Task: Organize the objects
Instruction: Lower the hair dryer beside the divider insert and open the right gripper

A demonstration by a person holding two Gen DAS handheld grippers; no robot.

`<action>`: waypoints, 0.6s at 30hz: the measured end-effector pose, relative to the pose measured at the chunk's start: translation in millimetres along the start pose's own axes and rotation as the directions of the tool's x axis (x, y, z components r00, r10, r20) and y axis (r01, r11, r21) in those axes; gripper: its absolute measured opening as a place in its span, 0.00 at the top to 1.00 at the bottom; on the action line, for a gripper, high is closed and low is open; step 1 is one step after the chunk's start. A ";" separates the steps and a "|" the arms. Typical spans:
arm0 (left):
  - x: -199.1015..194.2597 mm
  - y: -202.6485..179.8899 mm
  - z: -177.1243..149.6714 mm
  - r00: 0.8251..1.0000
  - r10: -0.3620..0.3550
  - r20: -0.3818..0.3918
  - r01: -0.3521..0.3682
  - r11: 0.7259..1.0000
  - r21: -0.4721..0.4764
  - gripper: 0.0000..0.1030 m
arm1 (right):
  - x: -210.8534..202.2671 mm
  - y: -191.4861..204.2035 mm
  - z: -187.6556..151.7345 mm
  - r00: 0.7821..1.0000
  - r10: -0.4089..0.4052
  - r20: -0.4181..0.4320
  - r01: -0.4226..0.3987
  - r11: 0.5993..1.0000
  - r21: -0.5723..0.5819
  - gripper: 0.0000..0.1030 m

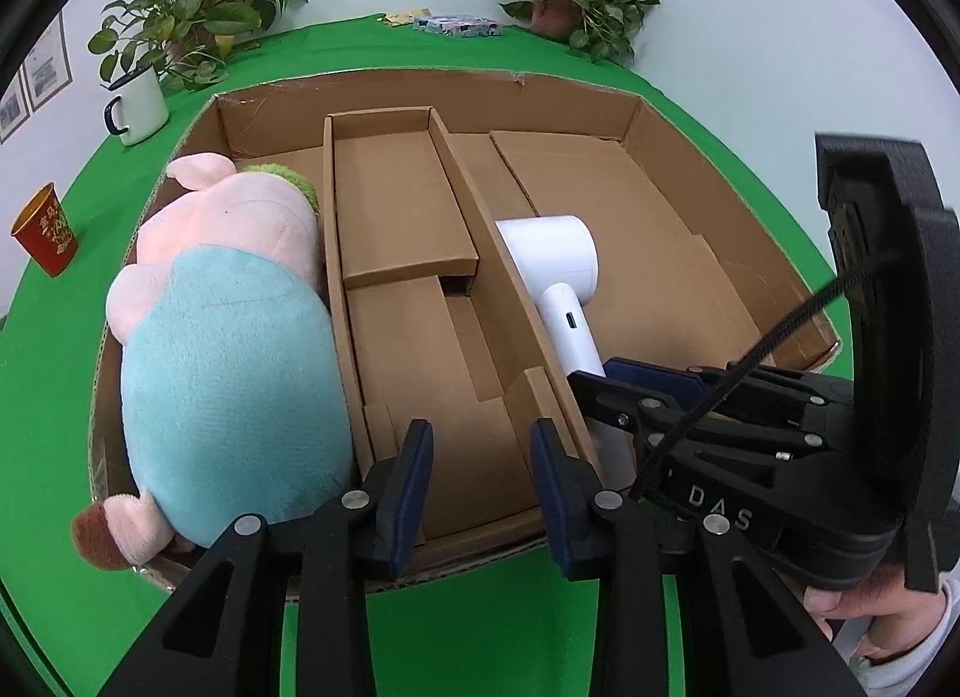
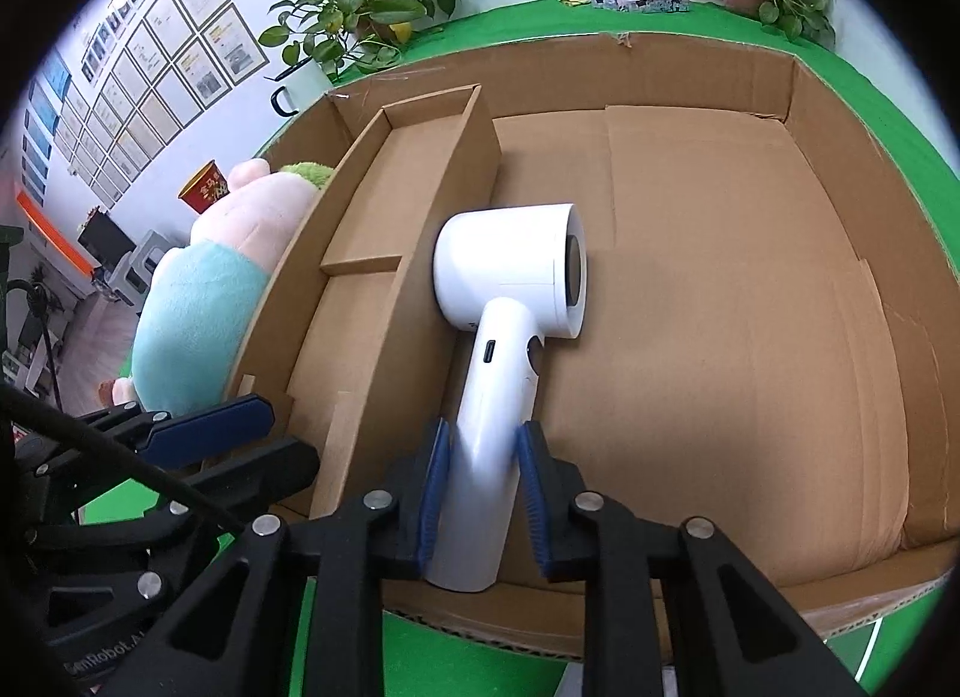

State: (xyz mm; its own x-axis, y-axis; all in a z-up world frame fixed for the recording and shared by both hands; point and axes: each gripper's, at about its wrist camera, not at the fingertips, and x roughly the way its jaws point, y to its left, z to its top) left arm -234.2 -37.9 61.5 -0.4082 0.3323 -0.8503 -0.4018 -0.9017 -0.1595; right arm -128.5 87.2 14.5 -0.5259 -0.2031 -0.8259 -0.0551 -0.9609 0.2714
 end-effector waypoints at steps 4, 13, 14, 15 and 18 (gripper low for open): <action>-2.9 1.0 -2.3 1.000 -0.011 0.008 0.011 1.000 -0.003 0.68 | -2.1 -1.7 -1.5 1.000 -0.007 0.017 0.007 1.000 0.002 0.74; -78.9 -15.4 -25.1 0.930 0.081 0.359 -0.076 0.997 -0.029 0.28 | -78.1 3.7 -36.4 0.947 -0.078 0.312 0.122 0.985 -0.123 0.12; -94.6 -23.5 -34.8 0.894 0.095 0.437 -0.093 0.995 -0.028 0.21 | -89.4 4.8 -45.8 0.926 -0.104 0.362 0.158 0.980 -0.123 0.11; -104.2 -30.1 -42.5 0.869 0.105 0.484 -0.106 0.994 -0.025 0.09 | -97.7 4.7 -53.4 0.905 -0.129 0.404 0.188 0.976 -0.110 0.06; -120.7 -47.7 -66.3 0.822 0.131 0.554 -0.141 0.990 -0.025 0.01 | -119.7 4.8 -77.6 0.848 -0.176 0.500 0.236 0.970 -0.060 0.00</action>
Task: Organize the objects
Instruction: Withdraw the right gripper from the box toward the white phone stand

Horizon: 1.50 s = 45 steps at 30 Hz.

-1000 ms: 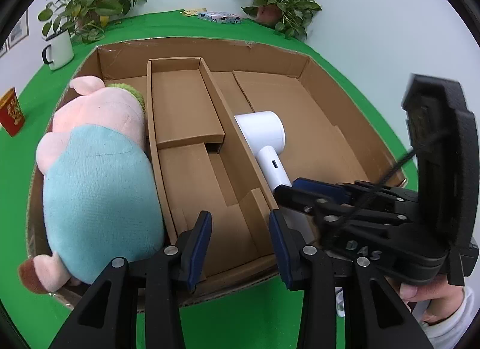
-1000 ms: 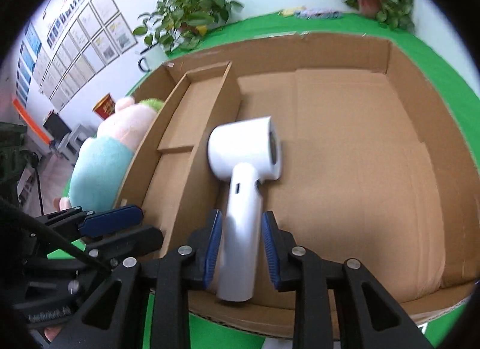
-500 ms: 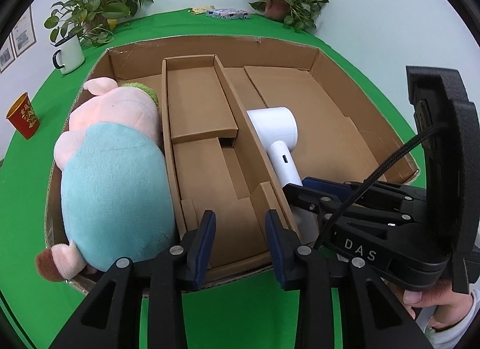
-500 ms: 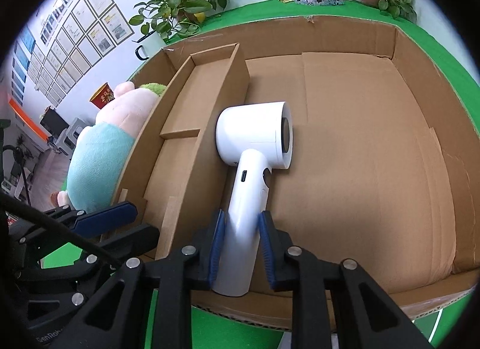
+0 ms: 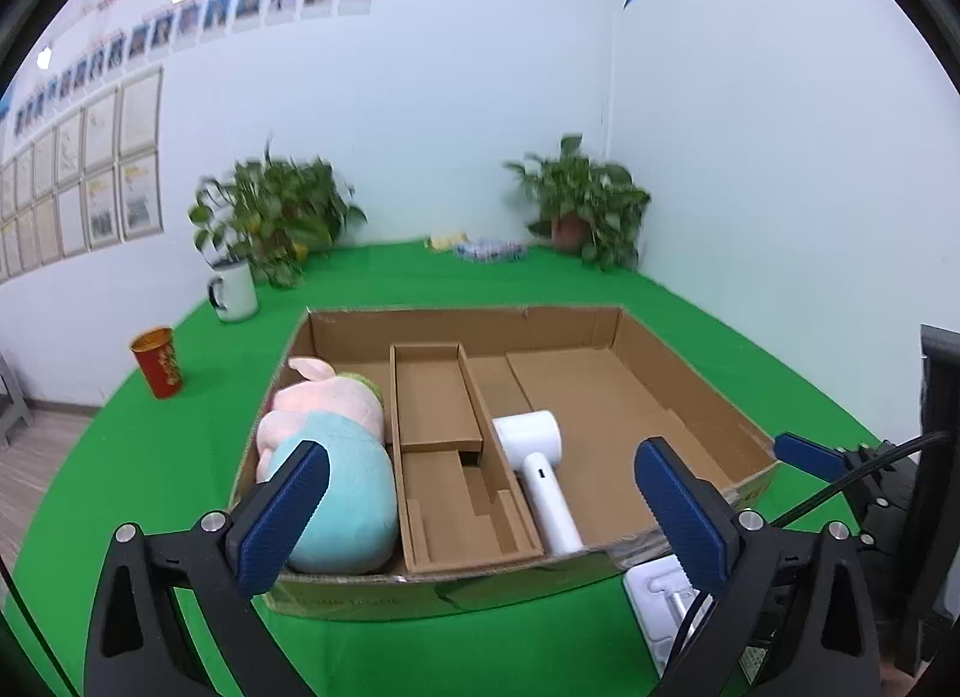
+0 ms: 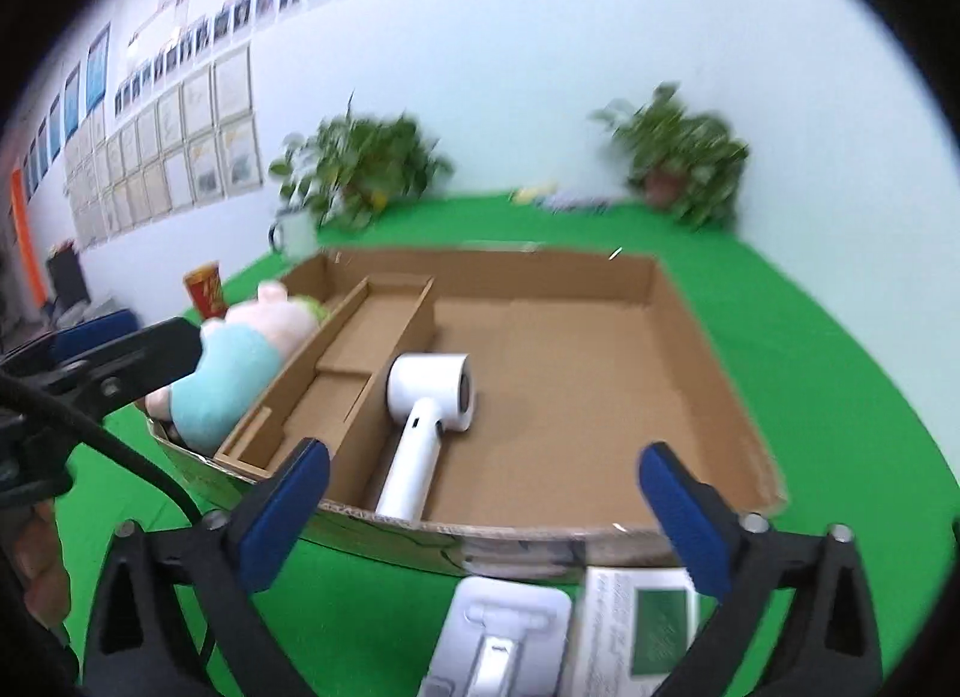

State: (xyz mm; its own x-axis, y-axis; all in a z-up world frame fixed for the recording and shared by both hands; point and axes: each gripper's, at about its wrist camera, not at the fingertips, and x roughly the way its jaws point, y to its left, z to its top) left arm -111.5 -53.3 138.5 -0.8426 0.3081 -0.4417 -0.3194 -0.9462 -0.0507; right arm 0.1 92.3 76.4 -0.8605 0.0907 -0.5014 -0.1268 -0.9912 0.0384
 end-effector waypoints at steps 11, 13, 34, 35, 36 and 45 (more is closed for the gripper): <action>-28.4 -30.0 -44.2 0.997 0.069 -0.034 -0.069 0.998 -0.001 0.01 | -40.6 -7.3 -39.8 1.000 -0.031 0.004 0.031 0.999 0.020 0.00; -32.6 -31.3 -48.2 0.997 0.071 -0.033 -0.072 0.997 -0.002 0.01 | -45.6 -8.9 -42.4 0.999 -0.031 0.009 0.031 0.999 0.028 0.00; -28.6 -23.5 -80.7 0.982 -0.029 -0.189 0.018 0.998 -0.062 0.01 | -64.9 20.3 -89.7 0.952 0.289 -0.103 -0.295 0.955 -0.043 0.00; -26.2 -22.4 -84.1 0.979 -0.041 -0.200 0.027 0.997 -0.073 0.01 | -59.8 23.7 -94.3 0.940 0.317 -0.129 -0.323 0.946 -0.030 0.00; -23.5 -21.0 -86.8 0.975 -0.055 -0.213 0.037 0.996 -0.084 0.01 | -55.0 25.3 -96.8 0.933 0.328 -0.150 -0.334 0.942 -0.019 0.00; -9.5 -14.4 -99.2 0.965 -0.086 -0.248 0.052 0.989 -0.139 0.01 | -30.7 -4.2 -101.6 0.959 0.167 -0.227 -0.168 0.986 0.014 0.03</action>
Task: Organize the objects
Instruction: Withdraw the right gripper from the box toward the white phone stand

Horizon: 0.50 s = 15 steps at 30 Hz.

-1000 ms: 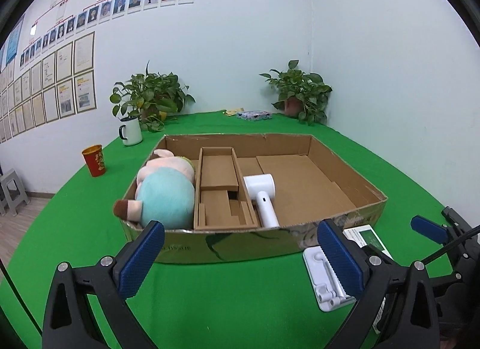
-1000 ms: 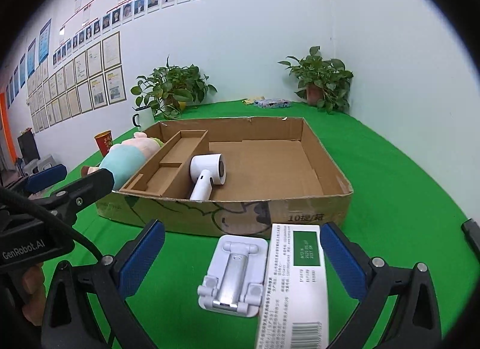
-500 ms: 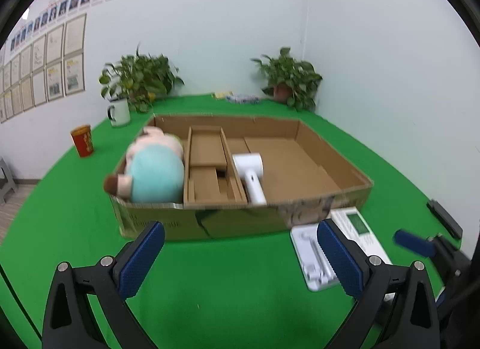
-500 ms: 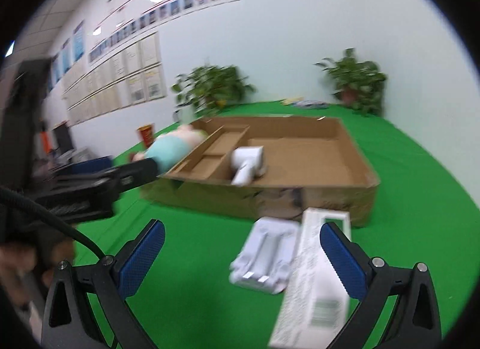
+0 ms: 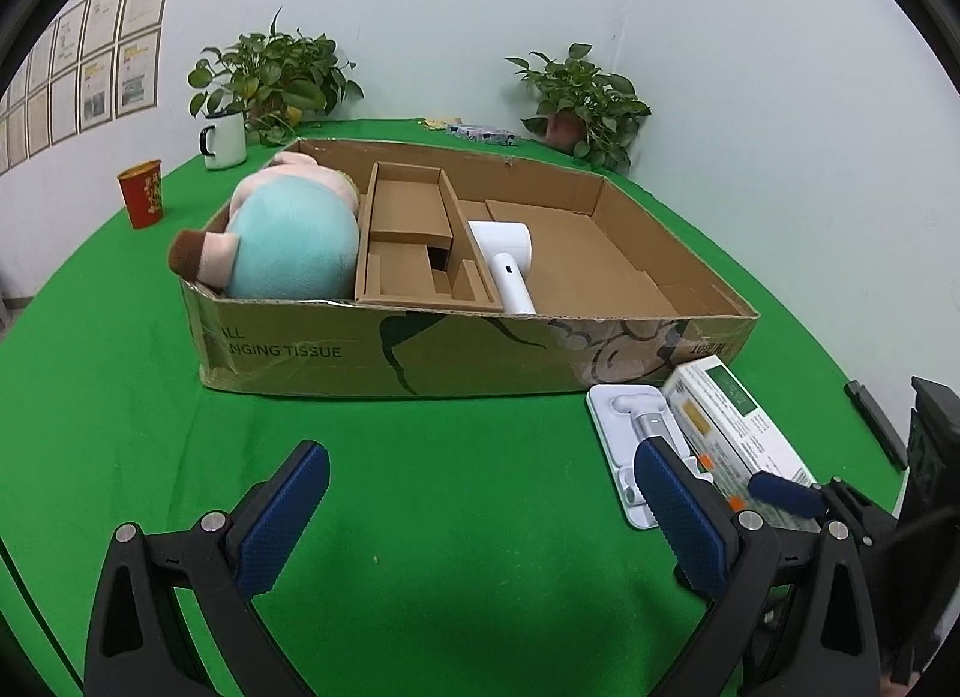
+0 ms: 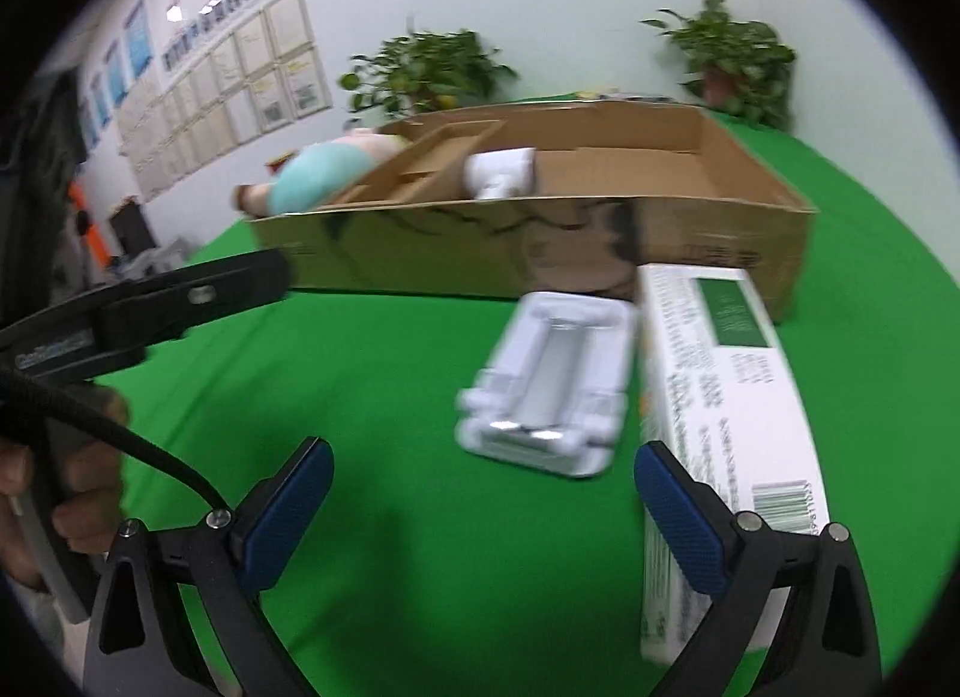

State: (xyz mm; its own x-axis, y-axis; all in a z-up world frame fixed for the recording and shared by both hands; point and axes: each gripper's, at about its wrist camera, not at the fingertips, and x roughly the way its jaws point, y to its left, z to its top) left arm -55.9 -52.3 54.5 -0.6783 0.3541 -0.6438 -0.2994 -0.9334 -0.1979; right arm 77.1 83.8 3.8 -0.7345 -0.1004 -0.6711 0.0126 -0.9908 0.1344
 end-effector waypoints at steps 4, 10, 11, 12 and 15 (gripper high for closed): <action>4.0 0.1 3.6 1.000 0.000 0.014 -0.001 1.000 0.009 0.01 | 6.8 -11.0 5.4 0.998 -0.051 -0.026 0.052 0.999 0.018 0.01; 11.4 3.2 15.4 1.000 0.015 0.020 -0.016 1.000 0.022 0.01 | 26.1 10.7 17.7 0.998 -0.006 -0.058 0.005 1.000 -0.025 0.01; 12.9 4.5 16.5 0.999 0.032 0.024 -0.033 0.999 0.028 0.01 | 33.0 13.5 20.4 0.998 -0.002 -0.068 0.000 1.000 -0.021 0.01; 14.3 6.3 18.1 0.999 0.041 0.024 -0.042 0.998 0.036 0.01 | 37.1 15.1 21.6 0.997 -0.014 -0.077 0.013 1.000 -0.020 0.01; 18.5 11.2 19.7 0.999 0.045 0.013 -0.045 0.998 0.041 0.01 | 51.6 12.7 27.3 0.990 -0.077 -0.120 0.074 0.997 -0.025 0.01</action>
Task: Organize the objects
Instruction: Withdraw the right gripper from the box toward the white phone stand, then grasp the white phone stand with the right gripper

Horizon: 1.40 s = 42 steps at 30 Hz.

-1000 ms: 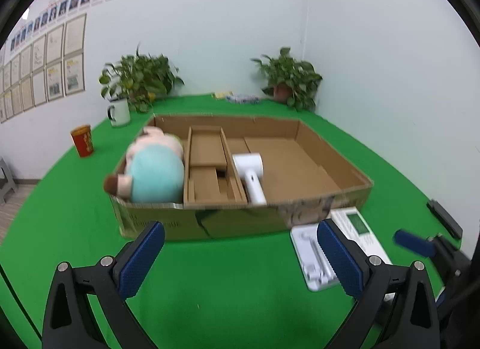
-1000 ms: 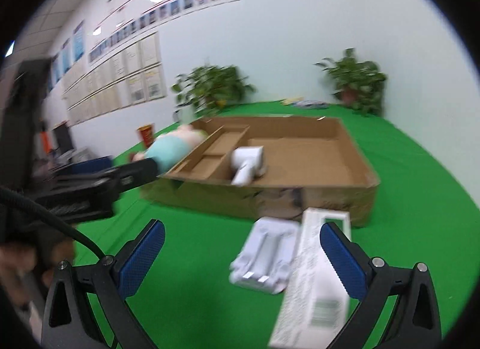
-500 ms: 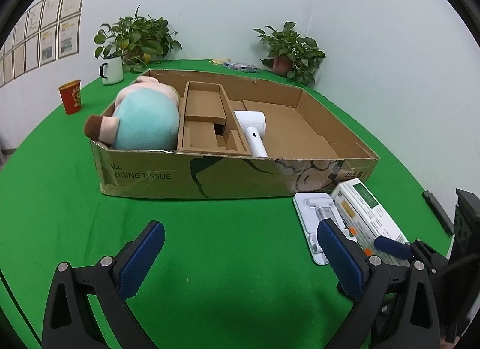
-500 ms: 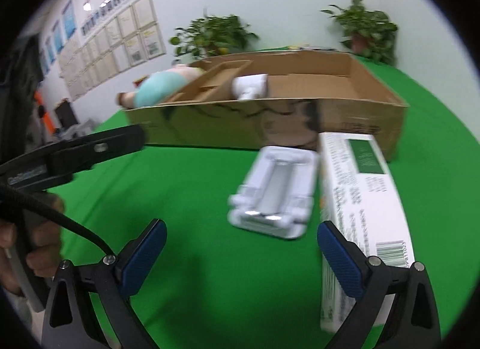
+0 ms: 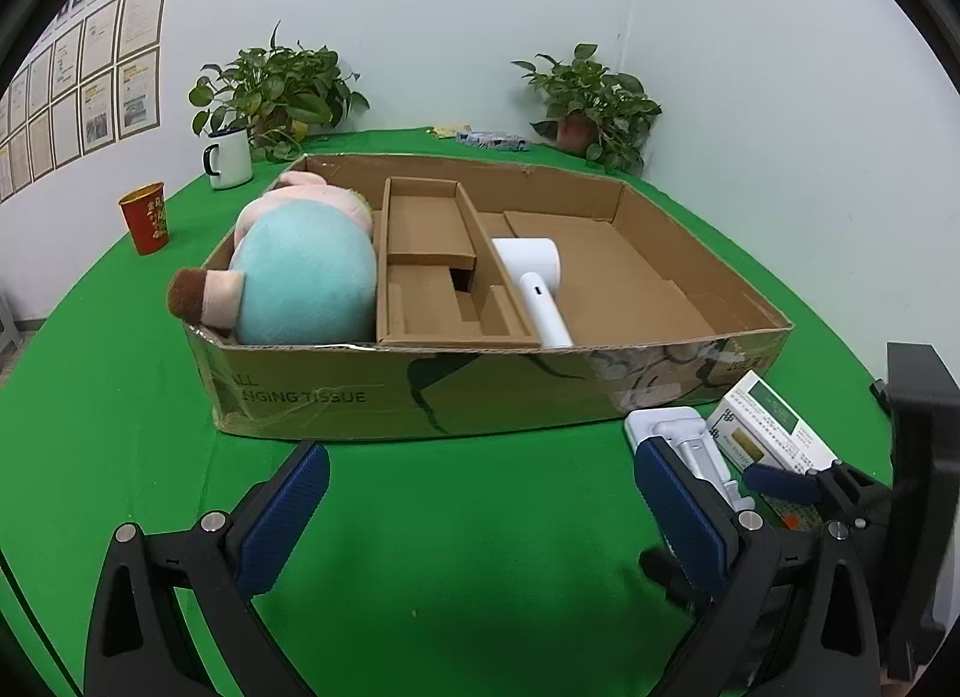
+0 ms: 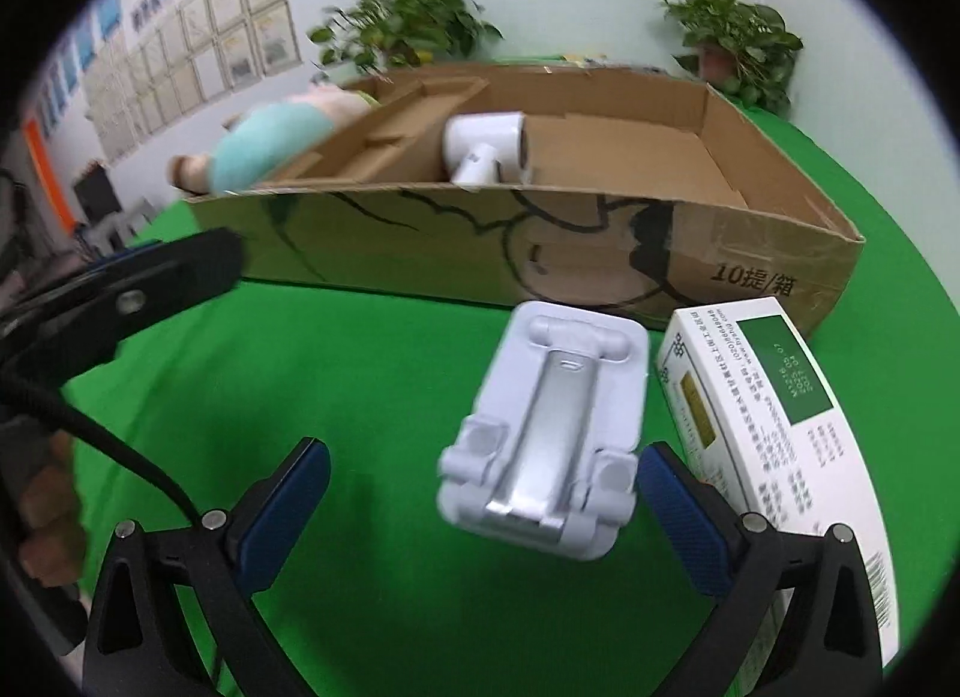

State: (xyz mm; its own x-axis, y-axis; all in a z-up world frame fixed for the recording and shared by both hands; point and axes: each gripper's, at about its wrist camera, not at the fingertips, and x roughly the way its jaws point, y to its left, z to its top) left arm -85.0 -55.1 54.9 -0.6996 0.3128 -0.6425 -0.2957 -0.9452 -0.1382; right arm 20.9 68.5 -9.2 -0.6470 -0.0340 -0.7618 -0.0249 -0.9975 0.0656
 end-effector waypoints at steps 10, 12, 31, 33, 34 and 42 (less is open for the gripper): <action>12.0 2.5 -5.7 0.999 -0.019 -0.037 0.018 1.000 -0.009 0.01 | 11.6 -7.3 -1.3 0.994 -0.100 -0.044 0.101 0.995 0.015 0.32; 12.4 3.6 -6.6 0.996 -0.068 -0.050 0.066 0.997 -0.026 0.02 | 8.1 -7.4 -5.2 0.995 -0.092 -0.038 0.092 0.996 -0.004 0.34; 58.4 -11.2 -42.5 0.742 -0.612 -0.274 0.522 0.784 -0.335 0.11 | -35.2 14.2 -56.9 0.996 0.085 0.015 -0.084 0.994 -0.065 0.01; 60.4 -11.2 -42.8 0.747 -0.604 -0.278 0.515 0.790 -0.333 0.21 | -32.1 13.6 -58.2 0.997 0.082 0.008 -0.081 0.995 -0.061 0.01; 62.3 -11.3 -43.3 0.749 -0.599 -0.282 0.509 0.793 -0.334 0.29 | -32.2 13.6 -59.2 0.997 0.074 0.008 -0.073 0.995 -0.061 0.02; 57.7 -19.1 -46.4 0.761 -0.583 -0.283 0.503 0.807 -0.310 0.43 | -33.3 23.9 -61.7 0.999 -0.006 0.037 0.010 0.996 -0.092 0.26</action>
State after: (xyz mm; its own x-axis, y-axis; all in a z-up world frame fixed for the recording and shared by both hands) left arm -89.5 -23.3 -14.5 -0.1763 0.7632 -0.6217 -0.3884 -0.6342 -0.6685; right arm 88.8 42.0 -22.0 -0.6747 -0.0253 -0.7376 0.0388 -0.9992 -0.0012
